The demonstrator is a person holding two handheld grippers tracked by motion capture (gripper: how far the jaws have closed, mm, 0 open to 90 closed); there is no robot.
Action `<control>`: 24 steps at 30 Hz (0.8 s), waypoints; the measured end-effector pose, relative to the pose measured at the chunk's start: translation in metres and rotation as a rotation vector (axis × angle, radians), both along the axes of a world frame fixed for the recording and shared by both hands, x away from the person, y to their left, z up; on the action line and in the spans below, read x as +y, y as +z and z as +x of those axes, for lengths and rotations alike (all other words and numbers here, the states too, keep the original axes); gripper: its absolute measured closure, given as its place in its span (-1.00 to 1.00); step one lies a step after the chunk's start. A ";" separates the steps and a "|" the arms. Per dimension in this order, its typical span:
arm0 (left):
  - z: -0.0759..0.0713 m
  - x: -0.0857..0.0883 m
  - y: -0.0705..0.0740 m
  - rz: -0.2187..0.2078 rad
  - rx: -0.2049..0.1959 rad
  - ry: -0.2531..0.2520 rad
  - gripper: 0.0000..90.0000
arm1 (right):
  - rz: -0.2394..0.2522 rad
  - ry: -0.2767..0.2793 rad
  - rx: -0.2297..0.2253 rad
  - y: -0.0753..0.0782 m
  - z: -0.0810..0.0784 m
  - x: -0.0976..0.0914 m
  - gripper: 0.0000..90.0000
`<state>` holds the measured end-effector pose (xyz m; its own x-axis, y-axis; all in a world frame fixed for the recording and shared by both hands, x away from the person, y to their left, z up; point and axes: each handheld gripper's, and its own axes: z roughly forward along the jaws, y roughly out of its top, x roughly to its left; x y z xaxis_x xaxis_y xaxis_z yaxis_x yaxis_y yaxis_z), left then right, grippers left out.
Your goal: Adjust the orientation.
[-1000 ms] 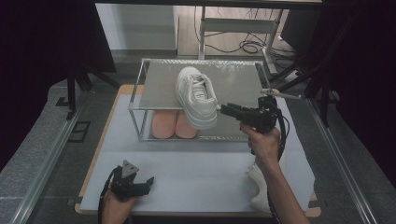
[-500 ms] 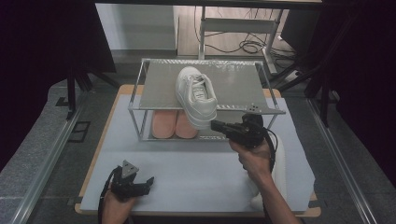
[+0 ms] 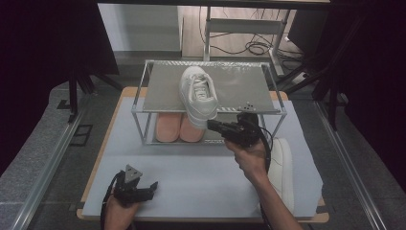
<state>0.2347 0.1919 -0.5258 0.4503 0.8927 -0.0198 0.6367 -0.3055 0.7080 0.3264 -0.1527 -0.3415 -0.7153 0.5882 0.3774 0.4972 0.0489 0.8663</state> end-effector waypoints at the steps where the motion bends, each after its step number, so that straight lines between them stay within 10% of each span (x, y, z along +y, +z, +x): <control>1: 0.000 0.000 0.000 0.000 0.000 0.000 -0.69 | -0.004 0.001 -0.001 0.000 0.002 0.001 1.00; 24: 0.000 0.000 0.000 0.001 0.000 0.001 -0.69 | -0.034 -0.009 0.008 -0.001 0.044 0.042 1.00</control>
<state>0.2344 0.1918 -0.5257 0.4498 0.8929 -0.0187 0.6365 -0.3059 0.7080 0.3708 -0.1107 -0.3428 -0.7068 0.6075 0.3625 0.5046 0.0738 0.8602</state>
